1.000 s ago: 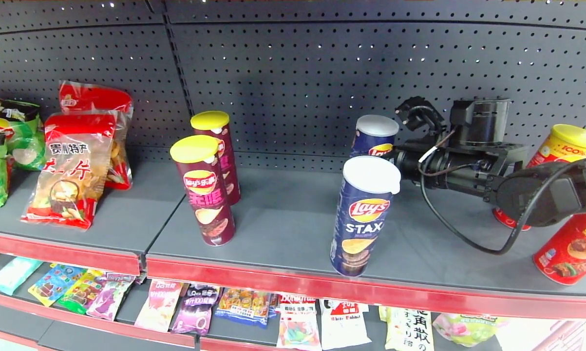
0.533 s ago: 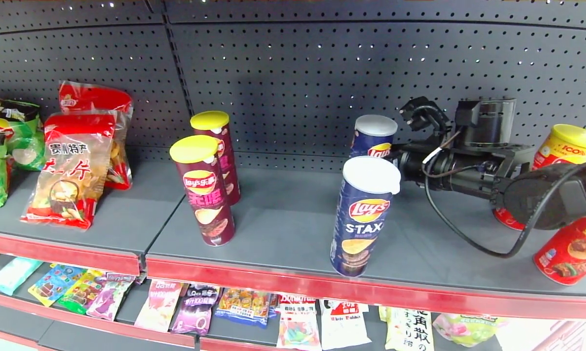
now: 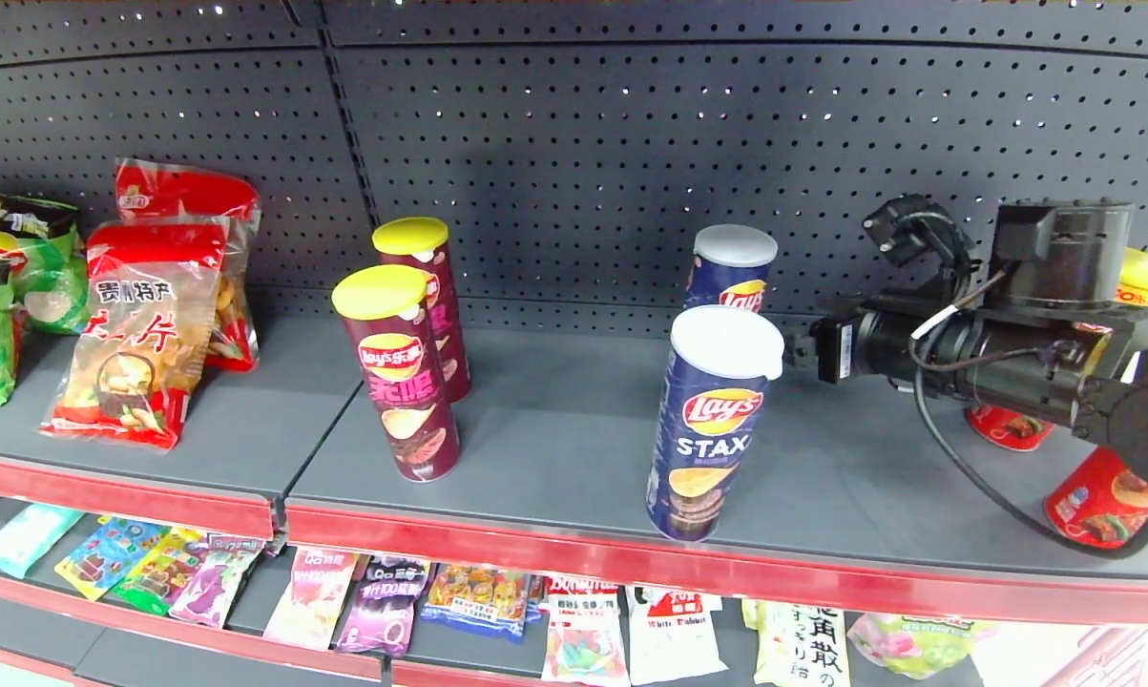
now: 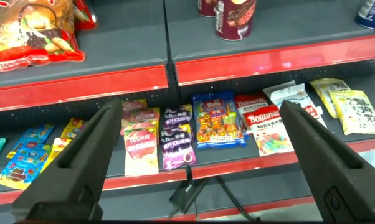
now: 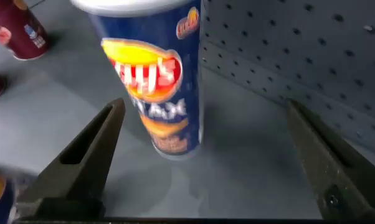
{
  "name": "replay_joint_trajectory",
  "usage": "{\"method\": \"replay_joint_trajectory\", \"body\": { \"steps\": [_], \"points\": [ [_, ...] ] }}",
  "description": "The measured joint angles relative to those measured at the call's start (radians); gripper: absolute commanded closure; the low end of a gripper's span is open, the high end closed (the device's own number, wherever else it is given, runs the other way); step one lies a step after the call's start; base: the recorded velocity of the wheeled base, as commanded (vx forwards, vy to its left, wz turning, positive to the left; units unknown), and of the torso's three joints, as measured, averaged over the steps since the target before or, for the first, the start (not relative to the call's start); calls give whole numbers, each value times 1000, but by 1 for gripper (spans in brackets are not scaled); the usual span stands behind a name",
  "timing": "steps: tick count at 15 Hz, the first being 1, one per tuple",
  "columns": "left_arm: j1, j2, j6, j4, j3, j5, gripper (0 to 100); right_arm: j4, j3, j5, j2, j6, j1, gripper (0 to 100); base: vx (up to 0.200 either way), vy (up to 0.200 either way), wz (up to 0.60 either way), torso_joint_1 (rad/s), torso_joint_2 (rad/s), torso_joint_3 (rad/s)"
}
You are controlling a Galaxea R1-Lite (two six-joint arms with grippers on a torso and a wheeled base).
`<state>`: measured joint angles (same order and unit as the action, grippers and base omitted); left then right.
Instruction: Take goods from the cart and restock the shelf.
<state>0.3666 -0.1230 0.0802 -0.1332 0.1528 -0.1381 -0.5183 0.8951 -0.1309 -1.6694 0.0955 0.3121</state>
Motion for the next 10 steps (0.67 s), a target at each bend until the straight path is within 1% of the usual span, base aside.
{"method": "replay_joint_trajectory", "body": {
  "steps": [2, 5, 7, 10],
  "points": [
    [0, -4, 0, 0, 0, 3, 0, 0, -47, 16, 35, 0, -5, 0, 0, 0, 0, 0, 0, 0],
    [0, -16, 0, 0, 0, 3, 0, 0, -135, 79, 100, -1, -9, 0, 0, 0, 0, 0, 0, 0],
    [1, -28, 0, -1, 1, 8, 0, 0, -198, 86, 151, -1, -9, 0, 0, 0, 0, 0, 0, 0],
    [3, -58, -3, 2, 16, 35, 0, 0, -320, 86, 253, 0, -6, 0, 0, 0, 0, 0, 0, 0]
  ]
}}
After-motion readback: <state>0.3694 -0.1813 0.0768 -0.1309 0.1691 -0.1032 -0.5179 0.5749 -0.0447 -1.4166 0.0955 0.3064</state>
